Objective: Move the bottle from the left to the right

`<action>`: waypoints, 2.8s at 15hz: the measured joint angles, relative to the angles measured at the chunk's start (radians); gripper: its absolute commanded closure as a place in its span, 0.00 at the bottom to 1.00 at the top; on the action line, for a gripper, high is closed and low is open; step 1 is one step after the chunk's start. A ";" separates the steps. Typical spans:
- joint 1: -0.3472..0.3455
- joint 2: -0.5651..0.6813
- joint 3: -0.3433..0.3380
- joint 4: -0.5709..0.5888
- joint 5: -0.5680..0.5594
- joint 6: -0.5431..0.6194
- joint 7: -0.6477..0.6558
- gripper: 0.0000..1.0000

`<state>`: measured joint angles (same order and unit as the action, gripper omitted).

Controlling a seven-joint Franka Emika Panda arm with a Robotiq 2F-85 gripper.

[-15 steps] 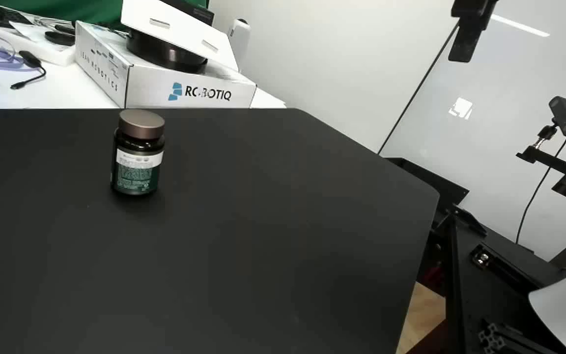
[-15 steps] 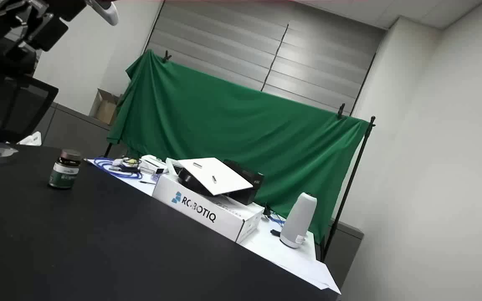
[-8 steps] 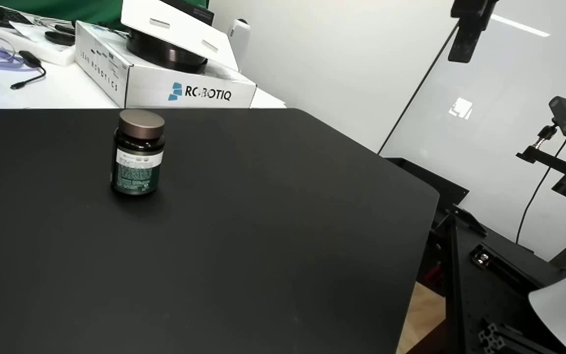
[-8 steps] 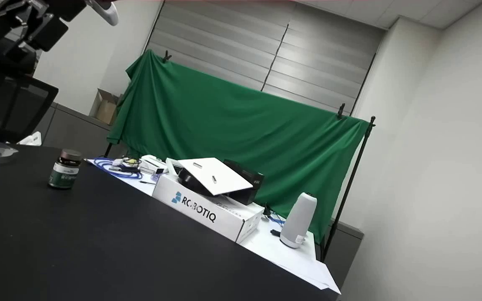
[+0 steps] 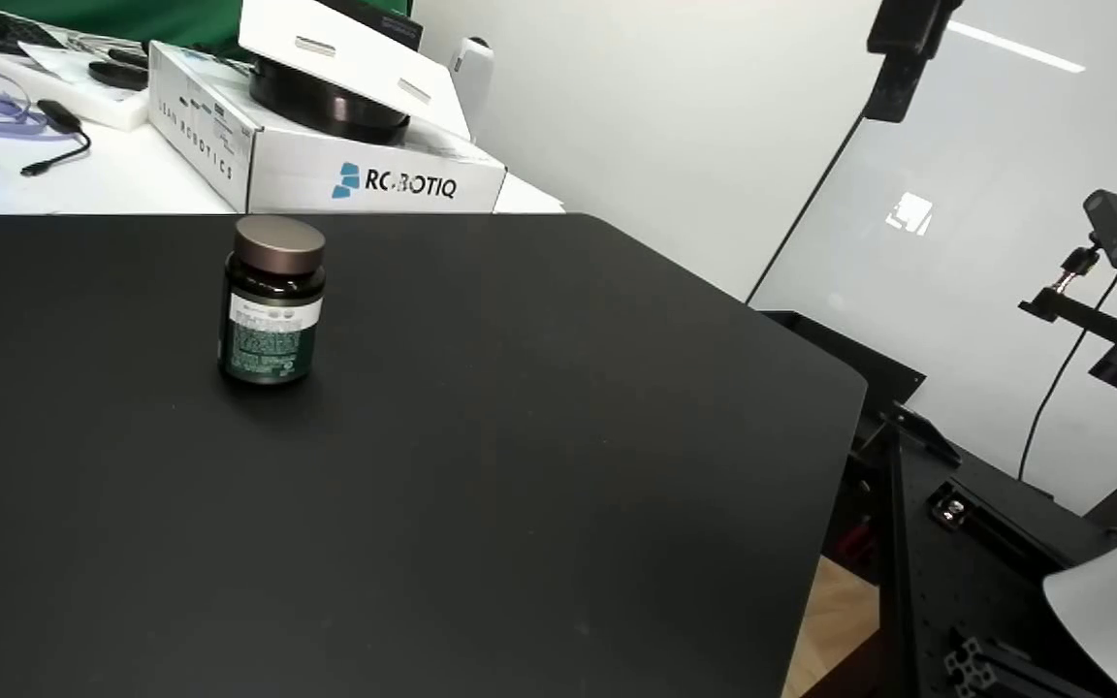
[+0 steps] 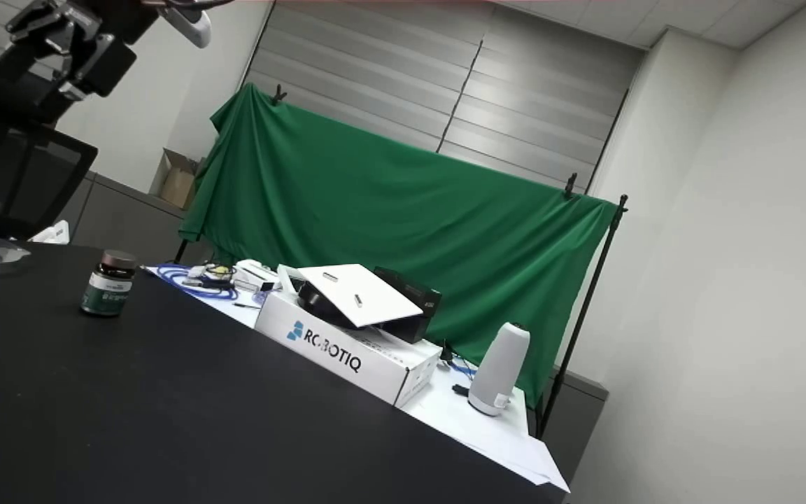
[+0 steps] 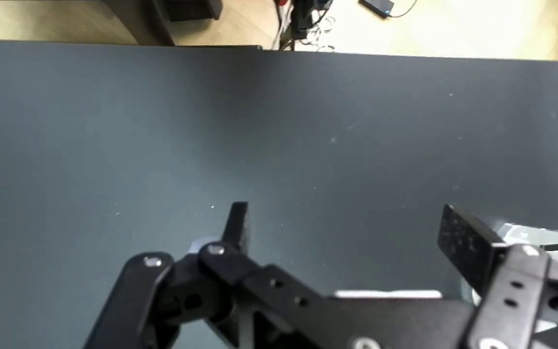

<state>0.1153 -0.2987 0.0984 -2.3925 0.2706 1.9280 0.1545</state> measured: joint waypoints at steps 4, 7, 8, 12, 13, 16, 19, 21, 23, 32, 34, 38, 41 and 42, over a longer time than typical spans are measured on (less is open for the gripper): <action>-0.054 0.109 -0.007 0.112 -0.185 0.000 -0.024 0.00; -0.068 0.231 -0.015 0.227 -0.281 0.006 -0.072 0.00; -0.067 0.273 -0.015 0.264 -0.304 0.007 -0.093 0.00; -0.041 0.439 -0.006 0.404 -0.374 0.008 -0.166 0.00; -0.031 0.479 -0.002 0.437 -0.392 0.006 -0.180 0.00; 0.003 0.587 0.011 0.528 -0.428 -0.005 -0.216 0.00; 0.041 0.688 0.019 0.618 -0.446 -0.024 -0.232 0.00; 0.064 0.750 0.025 0.674 -0.452 -0.042 -0.237 0.00; 0.085 0.802 0.025 0.725 -0.452 -0.076 -0.236 0.00; 0.090 0.833 0.023 0.769 -0.452 -0.100 -0.236 0.00; 0.090 0.834 0.023 0.769 -0.450 -0.099 -0.237 0.00; 0.103 0.845 0.024 0.775 -0.474 -0.013 -0.237 0.00; 0.122 0.878 0.025 0.809 -0.489 0.068 -0.239 0.00; 0.130 0.895 0.025 0.829 -0.489 0.086 -0.242 0.00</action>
<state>0.2450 0.5966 0.1236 -1.5639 -0.2182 2.0139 -0.0875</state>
